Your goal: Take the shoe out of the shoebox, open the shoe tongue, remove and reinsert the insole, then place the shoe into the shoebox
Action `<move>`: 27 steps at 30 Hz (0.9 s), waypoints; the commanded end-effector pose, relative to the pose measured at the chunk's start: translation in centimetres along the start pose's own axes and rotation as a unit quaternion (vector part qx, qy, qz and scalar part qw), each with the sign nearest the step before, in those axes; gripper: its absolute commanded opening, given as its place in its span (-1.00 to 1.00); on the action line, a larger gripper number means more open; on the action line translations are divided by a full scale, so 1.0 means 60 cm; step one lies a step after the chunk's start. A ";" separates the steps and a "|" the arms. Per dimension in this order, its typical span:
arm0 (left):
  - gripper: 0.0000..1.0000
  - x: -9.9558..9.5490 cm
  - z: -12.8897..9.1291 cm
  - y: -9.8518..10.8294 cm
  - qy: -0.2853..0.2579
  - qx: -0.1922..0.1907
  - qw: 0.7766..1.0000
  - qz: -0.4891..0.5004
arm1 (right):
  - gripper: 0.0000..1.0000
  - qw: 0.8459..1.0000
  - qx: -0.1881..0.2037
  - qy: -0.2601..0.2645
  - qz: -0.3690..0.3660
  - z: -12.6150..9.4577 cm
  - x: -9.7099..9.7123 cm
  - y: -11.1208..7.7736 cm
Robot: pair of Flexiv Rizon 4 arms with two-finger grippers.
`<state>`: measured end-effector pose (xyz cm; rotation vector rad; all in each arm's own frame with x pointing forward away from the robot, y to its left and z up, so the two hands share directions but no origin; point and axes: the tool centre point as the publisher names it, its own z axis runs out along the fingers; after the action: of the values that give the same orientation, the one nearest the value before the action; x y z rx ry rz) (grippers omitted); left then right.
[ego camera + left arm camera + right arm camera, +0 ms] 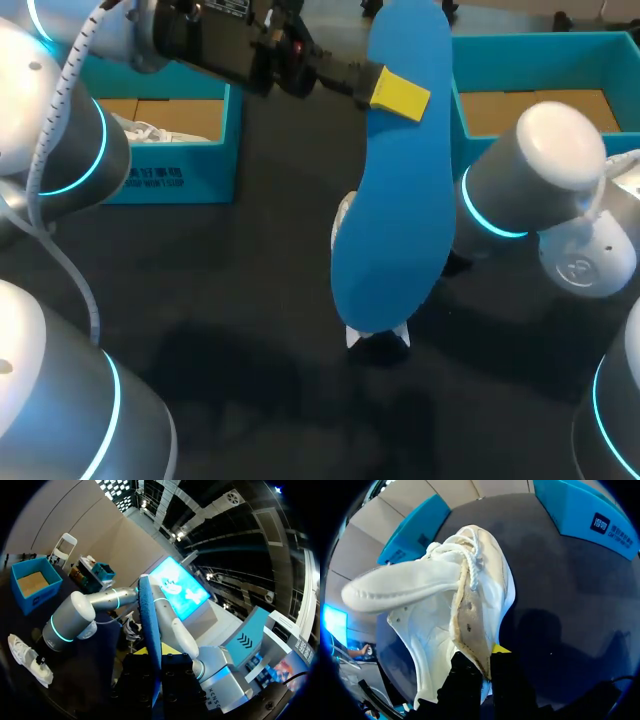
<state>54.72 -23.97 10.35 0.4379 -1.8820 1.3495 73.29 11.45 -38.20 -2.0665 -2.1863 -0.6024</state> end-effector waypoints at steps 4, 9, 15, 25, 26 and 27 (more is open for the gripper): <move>-1.00 -0.001 0.000 0.001 0.000 0.000 1.000 0.000 | -1.00 1.000 -0.018 -0.002 0.006 0.023 0.000 -0.016; -1.00 -0.001 0.000 0.001 0.000 0.000 1.000 0.000 | 0.09 1.000 -0.006 0.007 0.005 0.017 -0.001 -0.015; -1.00 -0.001 0.000 0.001 0.000 0.000 1.000 0.000 | 1.00 0.999 0.004 0.036 0.013 -0.012 0.008 -0.014; -1.00 -0.001 0.000 0.001 0.000 0.000 1.000 0.000 | 1.00 0.990 -0.014 0.137 0.013 -0.085 0.027 -0.015; -1.00 -0.001 0.000 0.001 0.000 0.000 1.000 0.000 | 1.00 0.989 -0.013 0.147 0.012 -0.093 0.029 -0.013; -1.00 -0.001 0.000 0.001 0.000 0.000 1.000 0.000 | 1.00 0.987 -0.015 0.160 0.009 -0.101 0.030 -0.012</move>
<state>54.72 -23.96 10.35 0.4380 -1.8820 1.3495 72.25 12.91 -33.58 -1.9220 -2.0310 -0.8218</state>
